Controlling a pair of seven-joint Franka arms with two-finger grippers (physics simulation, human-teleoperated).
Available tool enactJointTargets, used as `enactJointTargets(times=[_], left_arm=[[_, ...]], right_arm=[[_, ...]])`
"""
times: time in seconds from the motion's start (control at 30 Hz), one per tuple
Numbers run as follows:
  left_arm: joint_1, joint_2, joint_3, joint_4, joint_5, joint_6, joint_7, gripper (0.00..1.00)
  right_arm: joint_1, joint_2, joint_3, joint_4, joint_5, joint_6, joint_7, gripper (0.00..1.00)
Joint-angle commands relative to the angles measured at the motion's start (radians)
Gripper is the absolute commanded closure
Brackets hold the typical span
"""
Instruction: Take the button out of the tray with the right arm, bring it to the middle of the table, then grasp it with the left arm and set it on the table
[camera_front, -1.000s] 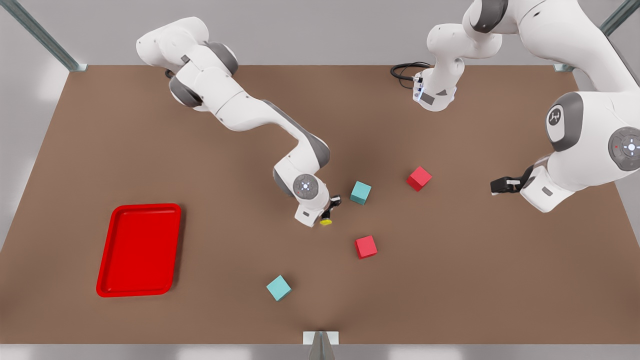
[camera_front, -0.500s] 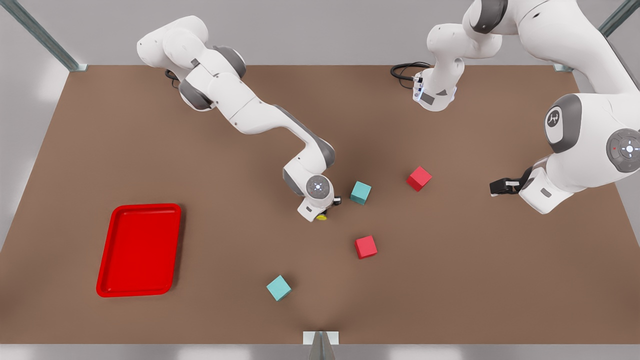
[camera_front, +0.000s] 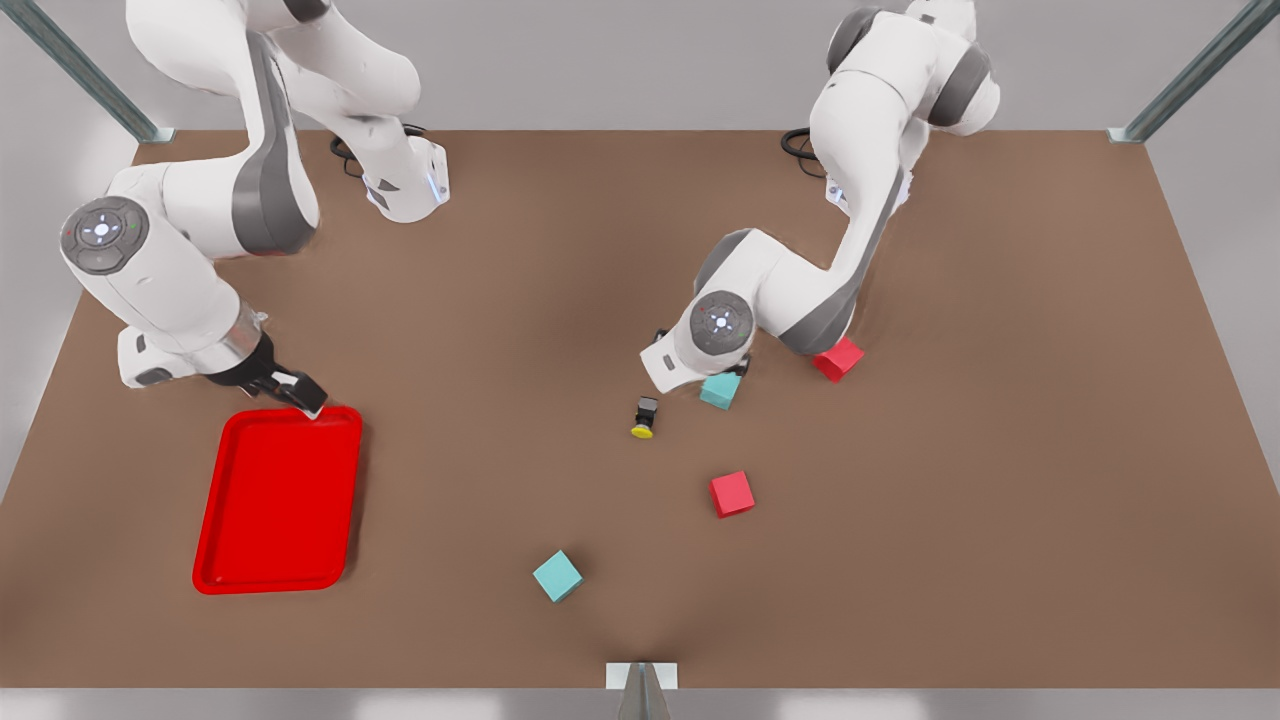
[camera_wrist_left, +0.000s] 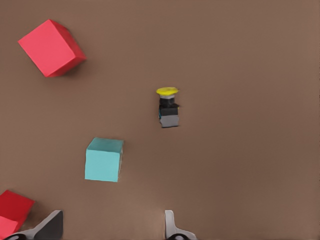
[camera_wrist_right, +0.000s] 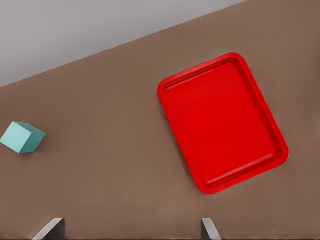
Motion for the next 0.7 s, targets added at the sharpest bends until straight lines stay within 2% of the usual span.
enactJointTargets(times=[0.0, 0.07, 0.17, 0.37, 0.67], left_arm=[[-0.079, 0.03, 0.003, -0.087, -0.034, 0.36, -0.726, 0.0], [-0.11, 0.046, 0.005, -0.218, -0.026, 0.61, -0.738, 0.0], [-0.119, 0.085, 0.003, -0.287, 0.003, 0.856, -0.683, 0.0], [-0.096, 0.15, 0.002, -0.291, 0.054, 0.902, -0.406, 0.0], [-0.11, 0.197, -0.027, -0.285, 0.124, 0.891, -0.383, 0.0]], right_arm=[[-0.008, -0.034, 0.0, -0.016, -0.057, -0.153, -0.423, 0.0], [-0.01, -0.033, -0.003, 0.017, -0.053, -0.155, -0.422, 0.0], [-0.053, -0.03, -0.006, 0.027, 0.019, -0.155, -0.425, 0.0], [-0.044, -0.013, -0.006, 0.052, 0.02, -0.15, -0.422, 0.0], [-0.057, 0.02, -0.008, 0.106, 0.022, -0.142, -0.424, 0.0]])
